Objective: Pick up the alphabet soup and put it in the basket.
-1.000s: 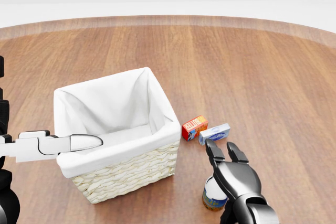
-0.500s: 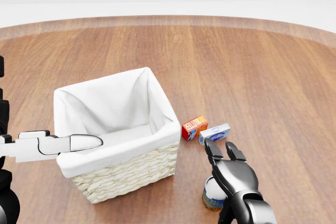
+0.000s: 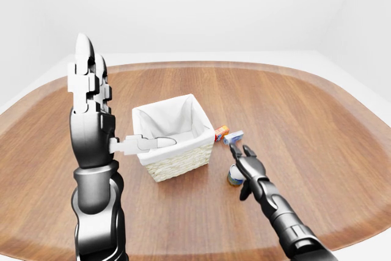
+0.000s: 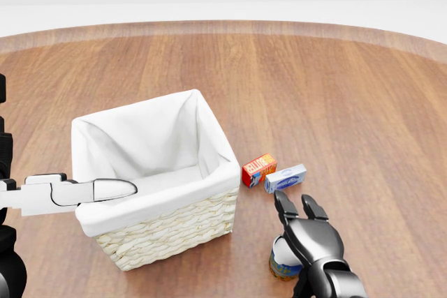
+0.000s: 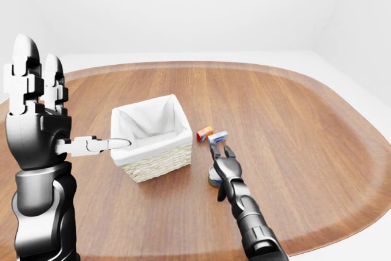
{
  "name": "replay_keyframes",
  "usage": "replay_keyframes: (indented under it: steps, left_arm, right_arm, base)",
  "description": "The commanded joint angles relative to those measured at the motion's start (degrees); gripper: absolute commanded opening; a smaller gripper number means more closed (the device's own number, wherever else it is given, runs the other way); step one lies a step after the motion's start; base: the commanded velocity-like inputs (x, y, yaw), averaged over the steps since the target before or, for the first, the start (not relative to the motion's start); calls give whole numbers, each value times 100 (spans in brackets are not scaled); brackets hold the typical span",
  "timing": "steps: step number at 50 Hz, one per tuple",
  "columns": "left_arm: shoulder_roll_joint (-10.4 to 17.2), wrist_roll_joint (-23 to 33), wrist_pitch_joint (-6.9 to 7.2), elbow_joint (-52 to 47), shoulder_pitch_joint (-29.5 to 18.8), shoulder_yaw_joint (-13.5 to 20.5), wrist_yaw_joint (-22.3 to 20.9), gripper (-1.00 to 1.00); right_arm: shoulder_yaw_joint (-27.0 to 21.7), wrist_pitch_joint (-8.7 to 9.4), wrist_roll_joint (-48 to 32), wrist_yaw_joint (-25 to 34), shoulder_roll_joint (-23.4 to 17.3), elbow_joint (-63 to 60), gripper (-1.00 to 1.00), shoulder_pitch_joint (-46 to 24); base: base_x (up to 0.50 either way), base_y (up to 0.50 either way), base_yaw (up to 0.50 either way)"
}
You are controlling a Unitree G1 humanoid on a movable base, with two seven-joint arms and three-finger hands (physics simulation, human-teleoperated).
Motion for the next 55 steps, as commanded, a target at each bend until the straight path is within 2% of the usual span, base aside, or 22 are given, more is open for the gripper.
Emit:
replay_keyframes:
  steps: [1, 21, 28, 29, 30, 31, 32, 34, 35, 55]
  left_arm:
    - [-1, 1, 0, -5, -1, 0, 1, 100]
    - [3, -14, 0, 51, 6, 12, 9, 100]
    - [1, -3, 0, 10, 7, 3, 5, 100]
    - [1, -5, 0, 26, 7, 4, 5, 100]
    - [1, -2, 0, 13, 2, 0, 3, 100]
    - [1, -1, 0, 12, 2, -1, 3, 100]
    - [0, -1, 0, 13, 7, 0, 3, 100]
    - [0, 0, 0, 13, 7, 0, 3, 100]
    - [0, -4, 0, 33, 7, 1, 2, 100]
    - [0, 10, 0, -30, -2, -7, -4, 100]
  right_arm:
    - [38, -21, 6, -191, -32, 346, 100, -75]
    - [124, -21, -49, -656, -36, 1209, 100, -311]
    - [142, -21, -62, -587, -52, 1034, 100, -244]
    - [150, -21, -84, -563, -62, 1003, 92, -242]
    - [143, -21, -83, -528, -69, 963, 36, -234]
    - [141, -21, -85, -523, -69, 954, 36, -230]
    - [143, -21, -105, -521, -78, 940, -45, -223]
    - [140, -21, -110, -520, -78, 937, -45, -221]
    - [121, -21, -113, -479, -111, 800, -98, -153]
    - [94, -21, -96, -620, -134, 1082, -97, -209]
  base:
    - [0, 0, 0]
    - [0, 0, 0]
    - [0, 0, 0]
    - [0, 0, 0]
    - [0, 0, 0]
    - [0, 0, 0]
    - [0, 0, 0]
    - [0, 0, 0]
    - [0, 0, 0]
    - [0, 0, 0]
